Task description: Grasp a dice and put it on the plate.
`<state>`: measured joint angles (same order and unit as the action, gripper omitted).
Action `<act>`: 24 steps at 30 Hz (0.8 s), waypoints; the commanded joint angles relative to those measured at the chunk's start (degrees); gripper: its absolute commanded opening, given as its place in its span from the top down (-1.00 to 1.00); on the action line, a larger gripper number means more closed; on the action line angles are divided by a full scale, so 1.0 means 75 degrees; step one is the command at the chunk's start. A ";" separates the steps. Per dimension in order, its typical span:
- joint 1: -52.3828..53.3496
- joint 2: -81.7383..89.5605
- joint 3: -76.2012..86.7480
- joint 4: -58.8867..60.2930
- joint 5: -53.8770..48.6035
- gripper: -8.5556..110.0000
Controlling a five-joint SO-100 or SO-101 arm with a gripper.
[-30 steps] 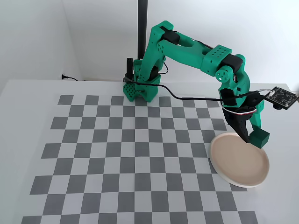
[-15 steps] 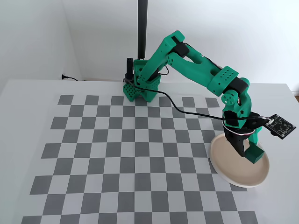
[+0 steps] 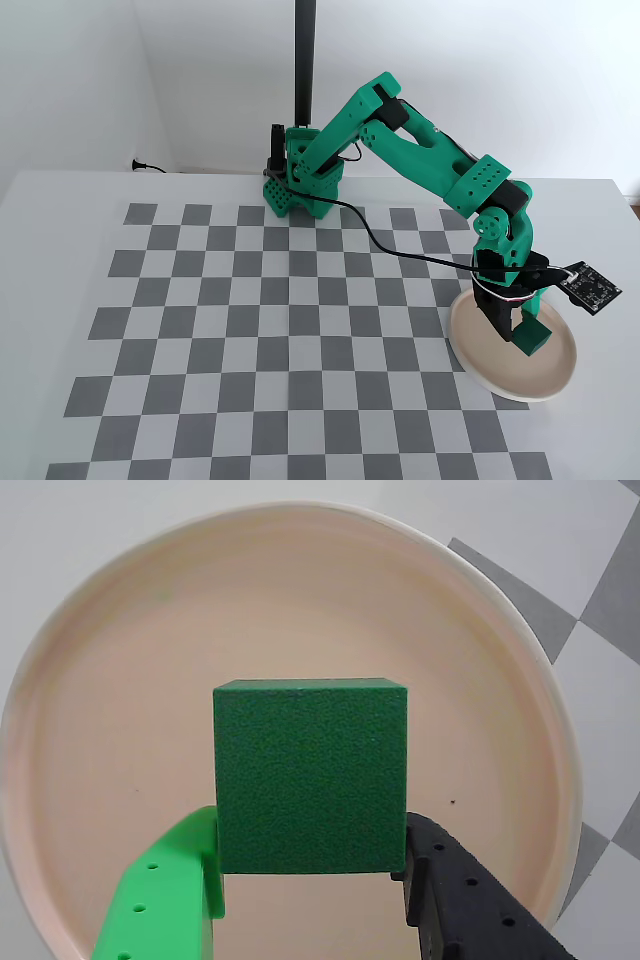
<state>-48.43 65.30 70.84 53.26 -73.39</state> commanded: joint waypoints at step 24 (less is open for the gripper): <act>0.0270 0.1793 -0.0797 0.0211 0.0047 0.64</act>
<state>-47.64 67.15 70.84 53.96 -73.39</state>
